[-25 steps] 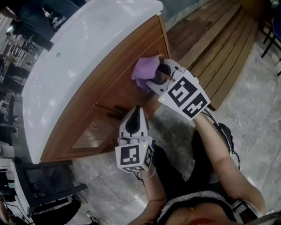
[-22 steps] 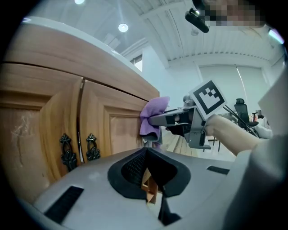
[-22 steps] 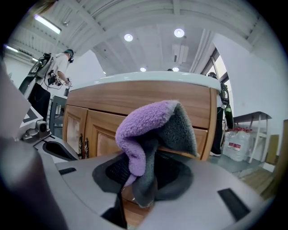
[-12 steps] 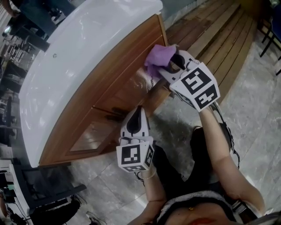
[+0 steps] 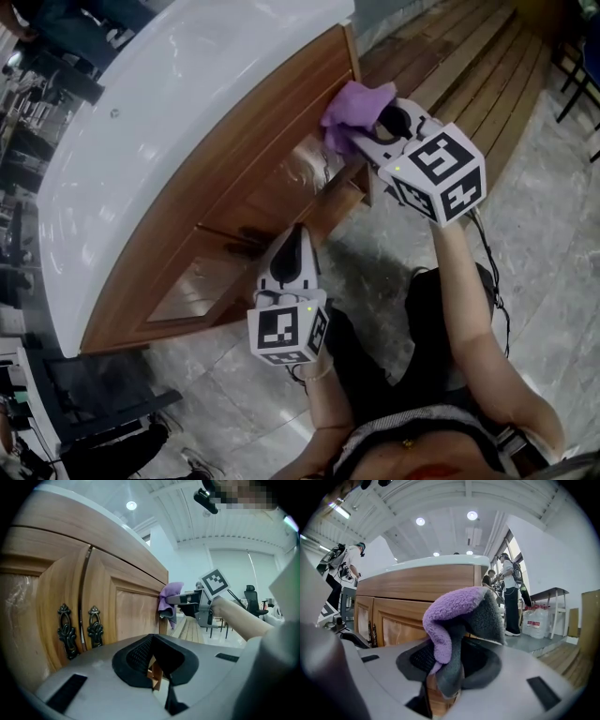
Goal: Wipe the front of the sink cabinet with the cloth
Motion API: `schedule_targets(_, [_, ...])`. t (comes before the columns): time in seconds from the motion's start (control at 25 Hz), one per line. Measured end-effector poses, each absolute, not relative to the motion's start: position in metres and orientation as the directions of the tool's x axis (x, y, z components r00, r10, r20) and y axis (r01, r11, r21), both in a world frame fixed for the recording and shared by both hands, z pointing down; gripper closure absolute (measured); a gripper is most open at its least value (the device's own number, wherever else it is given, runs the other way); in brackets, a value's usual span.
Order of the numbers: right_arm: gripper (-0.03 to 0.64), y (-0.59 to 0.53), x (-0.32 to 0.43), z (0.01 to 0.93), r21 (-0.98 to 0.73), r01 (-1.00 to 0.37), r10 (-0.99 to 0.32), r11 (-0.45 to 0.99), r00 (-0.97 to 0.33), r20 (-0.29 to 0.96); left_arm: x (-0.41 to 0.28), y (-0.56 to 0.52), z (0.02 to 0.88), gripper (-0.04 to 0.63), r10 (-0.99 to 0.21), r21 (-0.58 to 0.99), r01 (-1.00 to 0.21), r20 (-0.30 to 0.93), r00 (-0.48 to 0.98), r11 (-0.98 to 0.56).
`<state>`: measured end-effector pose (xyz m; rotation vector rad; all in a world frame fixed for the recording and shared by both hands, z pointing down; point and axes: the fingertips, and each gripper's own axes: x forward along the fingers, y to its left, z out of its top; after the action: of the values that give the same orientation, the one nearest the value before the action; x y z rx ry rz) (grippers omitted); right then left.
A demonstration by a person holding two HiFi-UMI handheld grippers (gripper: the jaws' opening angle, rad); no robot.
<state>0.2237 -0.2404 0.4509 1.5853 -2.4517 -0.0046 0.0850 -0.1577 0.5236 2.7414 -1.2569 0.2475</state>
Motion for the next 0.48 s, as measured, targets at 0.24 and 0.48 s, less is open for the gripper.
schedule_targets(0.24, [0.436,-0.239,0.224,0.450,0.124,-0.906,-0.907,0.404,-0.380,0.181,0.077,-0.156,0.525,0.595,-0.751,0.038,-0.771,0.202,0.629,-0.635])
schedule_targets(0.48, [0.436,-0.239,0.224,0.451,0.140,-0.913,-0.917,0.384,-0.359,0.173,0.073,-0.155,0.525,0.595,-0.758,0.044,-0.778,0.199,0.621,-0.626])
